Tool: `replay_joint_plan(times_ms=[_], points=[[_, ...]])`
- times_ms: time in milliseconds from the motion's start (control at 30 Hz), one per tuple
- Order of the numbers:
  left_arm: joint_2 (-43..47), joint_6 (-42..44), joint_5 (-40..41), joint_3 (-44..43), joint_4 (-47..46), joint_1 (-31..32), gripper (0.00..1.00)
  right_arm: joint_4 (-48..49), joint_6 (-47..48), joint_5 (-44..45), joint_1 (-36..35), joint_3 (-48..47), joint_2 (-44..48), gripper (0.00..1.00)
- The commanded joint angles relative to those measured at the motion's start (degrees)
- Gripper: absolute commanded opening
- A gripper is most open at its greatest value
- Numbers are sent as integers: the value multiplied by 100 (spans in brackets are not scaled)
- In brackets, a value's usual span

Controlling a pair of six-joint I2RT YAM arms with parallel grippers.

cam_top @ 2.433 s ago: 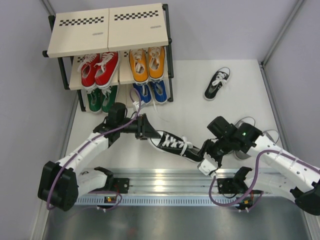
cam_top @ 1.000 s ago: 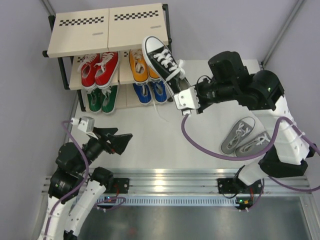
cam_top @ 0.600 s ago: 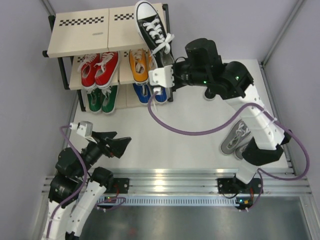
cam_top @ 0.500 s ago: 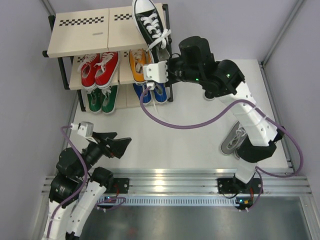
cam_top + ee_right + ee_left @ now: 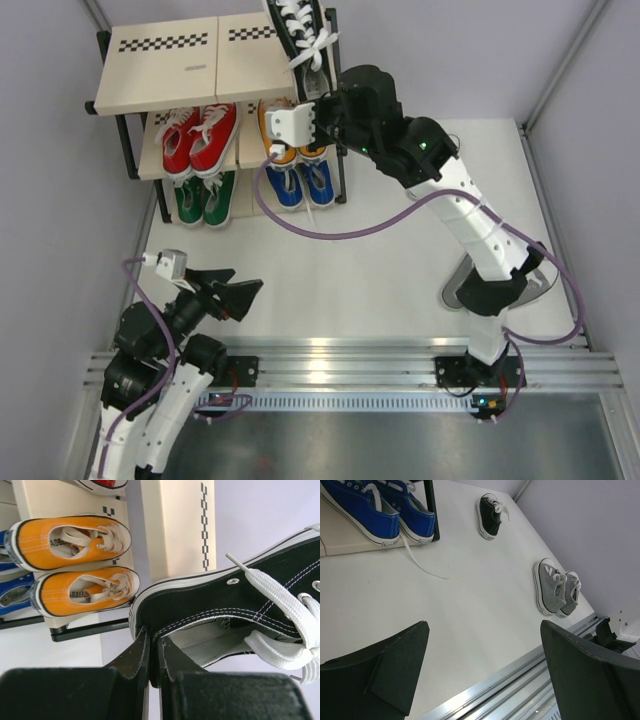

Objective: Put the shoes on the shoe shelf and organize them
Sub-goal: Place the shoe at the shoe shelf.

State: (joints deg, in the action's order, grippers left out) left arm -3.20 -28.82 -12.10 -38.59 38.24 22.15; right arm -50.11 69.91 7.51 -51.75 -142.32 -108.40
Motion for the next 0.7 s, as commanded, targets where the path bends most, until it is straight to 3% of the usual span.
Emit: replay_joint_plan(times_ms=[0, 667], points=[[153, -80, -21, 27, -53, -18, 98, 1222, 277, 347, -90, -402, -5, 0], [188, -212, -47, 97, -62, -18, 98, 1425, 102, 181, 182, -366, -173, 11]])
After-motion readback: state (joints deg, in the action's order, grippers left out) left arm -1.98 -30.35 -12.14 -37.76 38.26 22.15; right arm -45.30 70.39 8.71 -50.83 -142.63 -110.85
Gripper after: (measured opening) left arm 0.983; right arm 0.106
